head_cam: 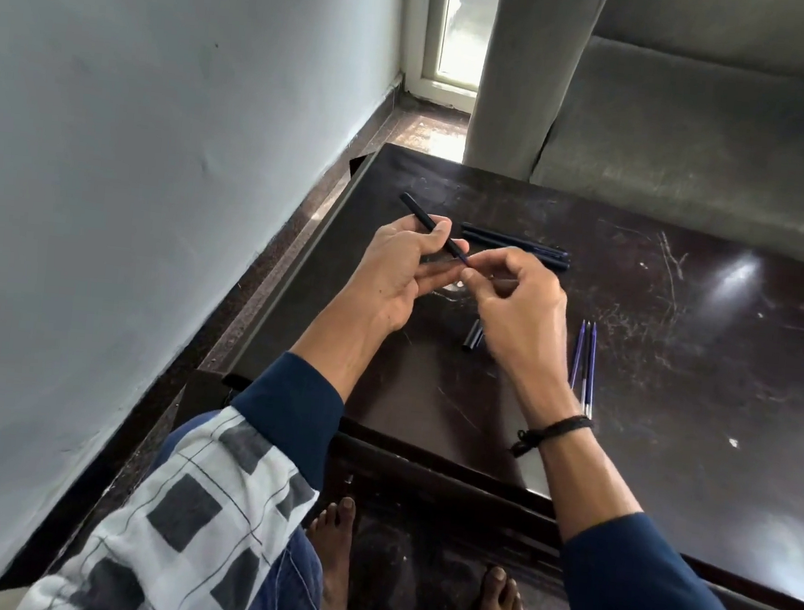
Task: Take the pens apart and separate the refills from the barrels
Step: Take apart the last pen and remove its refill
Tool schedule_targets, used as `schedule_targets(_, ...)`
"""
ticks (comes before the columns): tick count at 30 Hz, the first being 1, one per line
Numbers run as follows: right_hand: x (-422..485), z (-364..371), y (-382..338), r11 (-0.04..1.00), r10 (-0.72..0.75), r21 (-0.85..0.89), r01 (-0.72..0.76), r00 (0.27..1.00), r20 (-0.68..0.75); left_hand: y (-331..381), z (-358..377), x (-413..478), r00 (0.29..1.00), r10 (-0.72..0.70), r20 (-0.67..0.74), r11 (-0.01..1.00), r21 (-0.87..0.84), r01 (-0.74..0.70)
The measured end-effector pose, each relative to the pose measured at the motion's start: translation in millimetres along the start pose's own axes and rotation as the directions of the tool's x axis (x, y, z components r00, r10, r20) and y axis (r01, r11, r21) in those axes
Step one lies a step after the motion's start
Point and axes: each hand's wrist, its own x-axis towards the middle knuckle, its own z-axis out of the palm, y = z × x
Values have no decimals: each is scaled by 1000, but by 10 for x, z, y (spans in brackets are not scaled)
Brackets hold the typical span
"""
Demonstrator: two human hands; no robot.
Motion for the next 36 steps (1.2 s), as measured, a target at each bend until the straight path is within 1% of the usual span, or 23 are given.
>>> schedule_targets(3,-37,-67,12,999,46,-15,-46,999,-4,40,-29,4,1000,12,5,999,-38,-12)
schedule_targets(5,-29,-114,49,995,97,-11,-97,995,11,39,-31,5,1000,12,19,999,-31,-11)
schedule_targets(7,-19,-150,81,993,117,14,-118,993,23,25,-21,6,1000,3,24,1000,-15,-3)
schedule_targets(11,16,-115,62,996,92,-6,-91,995,49,-2,-16,9,999,1,38,1000,10,-1)
schedule_targets(17,53,-86,-18,999,22,-27,-21,999,27,12,28,-19,1000,-2,22,1000,-1,2)
schedule_targets(25,47,-130,7,999,35,4,-35,999,-3,-38,40,-44,1000,1,30,1000,-20,0)
schedule_targets(31,60,-127,-3,1000,15,10,-15,997,72,-49,50,-58,1000,24,20,1000,-7,-24)
schedule_targets(36,87,-155,45,999,21,-32,-19,999,46,-33,14,-28,999,35,-13,999,-33,-35)
